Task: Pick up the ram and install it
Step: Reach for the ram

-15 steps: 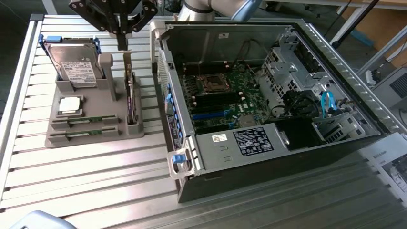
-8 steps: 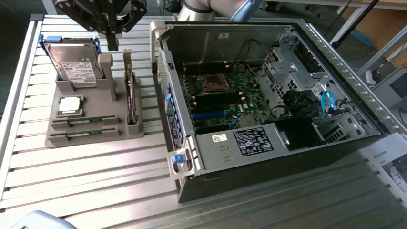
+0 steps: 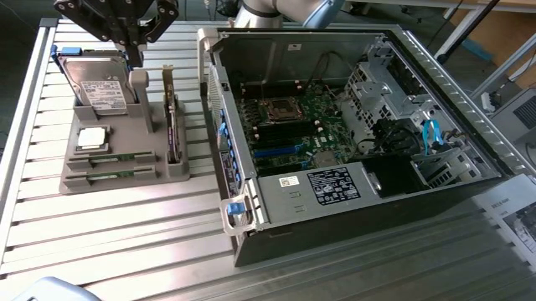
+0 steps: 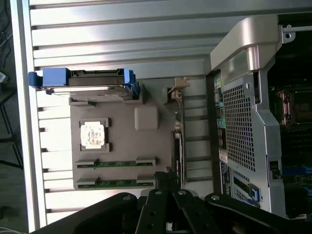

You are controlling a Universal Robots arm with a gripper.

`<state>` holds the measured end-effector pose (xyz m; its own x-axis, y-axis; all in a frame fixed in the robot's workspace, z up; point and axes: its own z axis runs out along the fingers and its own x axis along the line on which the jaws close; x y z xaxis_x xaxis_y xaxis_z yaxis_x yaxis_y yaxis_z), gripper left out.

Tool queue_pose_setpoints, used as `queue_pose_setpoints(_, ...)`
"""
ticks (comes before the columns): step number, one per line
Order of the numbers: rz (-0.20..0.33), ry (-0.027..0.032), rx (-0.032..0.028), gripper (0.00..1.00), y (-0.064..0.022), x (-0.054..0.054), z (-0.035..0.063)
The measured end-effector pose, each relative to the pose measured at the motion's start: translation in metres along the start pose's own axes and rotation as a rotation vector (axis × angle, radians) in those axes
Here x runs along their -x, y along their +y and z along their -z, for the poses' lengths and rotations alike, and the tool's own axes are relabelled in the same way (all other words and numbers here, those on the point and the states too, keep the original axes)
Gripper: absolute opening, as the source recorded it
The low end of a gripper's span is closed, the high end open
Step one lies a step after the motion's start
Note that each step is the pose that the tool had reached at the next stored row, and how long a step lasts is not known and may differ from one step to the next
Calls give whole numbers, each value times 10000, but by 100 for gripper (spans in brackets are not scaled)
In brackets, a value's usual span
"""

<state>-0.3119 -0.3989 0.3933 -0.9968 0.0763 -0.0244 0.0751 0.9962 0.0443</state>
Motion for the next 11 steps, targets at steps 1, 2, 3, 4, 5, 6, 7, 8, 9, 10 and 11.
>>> queue_pose_setpoints(1, 0, -1, 0, 10, -2, -20, 0)
queue_pose_setpoints(2, 0, -1, 0, 10, -3, -42, 1)
queue_pose_setpoints(3, 0, -1, 0, 10, -5, -62, 1)
queue_pose_setpoints(4, 1, 0, 0, 10, -6, -83, 2)
queue_pose_setpoints(5, 1, 0, -1, 10, -8, -112, 4)
queue_pose_setpoints(6, 1, 0, 0, 10, -10, -133, 4)
queue_pose_setpoints(7, 1, 0, 0, 10, -13, -168, 5)
queue_pose_setpoints(8, 1, -1, 0, 10, -15, -189, 5)
queue_pose_setpoints(9, 1, 0, 0, 10, -16, -212, 6)
queue_pose_setpoints(10, 1, -1, 1, 10, -18, -233, 6)
queue_pose_setpoints(11, 1, -1, 0, 10, -19, -254, 7)
